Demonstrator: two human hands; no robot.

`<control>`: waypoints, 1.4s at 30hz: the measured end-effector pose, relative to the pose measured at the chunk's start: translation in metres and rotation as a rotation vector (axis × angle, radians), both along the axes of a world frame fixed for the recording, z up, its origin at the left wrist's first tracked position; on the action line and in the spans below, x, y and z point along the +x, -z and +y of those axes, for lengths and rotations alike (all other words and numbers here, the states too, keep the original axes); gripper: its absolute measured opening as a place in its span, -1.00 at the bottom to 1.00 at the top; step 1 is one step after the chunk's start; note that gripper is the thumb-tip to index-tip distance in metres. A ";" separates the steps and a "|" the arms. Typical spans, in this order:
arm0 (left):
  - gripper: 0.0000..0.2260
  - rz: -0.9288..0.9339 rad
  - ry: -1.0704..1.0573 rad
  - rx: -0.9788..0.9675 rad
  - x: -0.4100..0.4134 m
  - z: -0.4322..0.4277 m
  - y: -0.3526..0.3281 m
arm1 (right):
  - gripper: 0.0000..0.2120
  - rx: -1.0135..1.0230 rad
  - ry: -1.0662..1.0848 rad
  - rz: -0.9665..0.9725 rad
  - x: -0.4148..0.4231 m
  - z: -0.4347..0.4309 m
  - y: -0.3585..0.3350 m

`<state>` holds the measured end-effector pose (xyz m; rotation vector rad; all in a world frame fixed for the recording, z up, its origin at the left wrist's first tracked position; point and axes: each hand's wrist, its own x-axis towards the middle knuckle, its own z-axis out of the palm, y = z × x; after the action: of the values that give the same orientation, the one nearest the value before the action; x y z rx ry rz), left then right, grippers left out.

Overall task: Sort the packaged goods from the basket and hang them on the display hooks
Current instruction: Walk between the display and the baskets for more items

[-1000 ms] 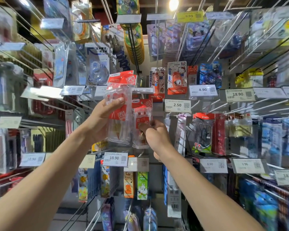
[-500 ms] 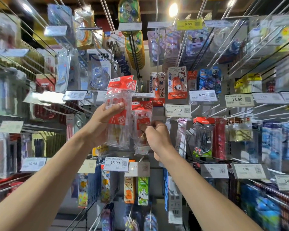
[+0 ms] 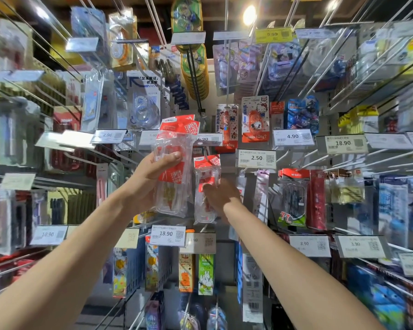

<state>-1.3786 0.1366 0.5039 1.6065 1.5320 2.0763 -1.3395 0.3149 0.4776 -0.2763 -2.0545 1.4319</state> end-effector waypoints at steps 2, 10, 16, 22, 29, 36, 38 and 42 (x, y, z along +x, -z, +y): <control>-0.45 -0.012 0.013 0.001 -0.003 0.001 0.002 | -0.58 0.087 0.048 -0.007 -0.005 0.006 0.003; -0.54 -0.032 -0.059 0.045 -0.012 0.002 0.009 | -0.89 0.049 -0.033 0.471 0.031 -0.016 0.010; -0.52 -0.034 -0.060 0.115 -0.009 0.012 0.016 | -0.64 0.273 -0.371 0.475 0.043 -0.047 0.016; -0.19 -0.135 -0.091 0.093 -0.005 0.015 0.025 | -0.78 0.042 -0.351 0.528 0.035 -0.043 0.017; -0.50 -0.164 -0.238 0.081 -0.020 -0.001 0.023 | -0.33 -0.103 -0.330 0.341 0.044 -0.020 0.053; -0.23 -0.186 -0.230 0.058 -0.032 0.002 0.010 | -0.82 -0.033 -0.153 0.293 0.045 -0.008 0.047; -0.16 -0.175 -0.249 0.063 -0.016 0.006 0.004 | -0.83 0.030 -0.106 0.267 0.044 -0.010 0.040; -0.16 -0.159 -0.235 0.079 -0.001 0.009 -0.003 | -0.97 0.077 -0.096 0.285 0.042 -0.008 0.026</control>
<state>-1.3799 0.1452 0.5068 1.3002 1.6722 2.3481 -1.2970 0.3069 0.4515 0.0570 -1.9040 1.3569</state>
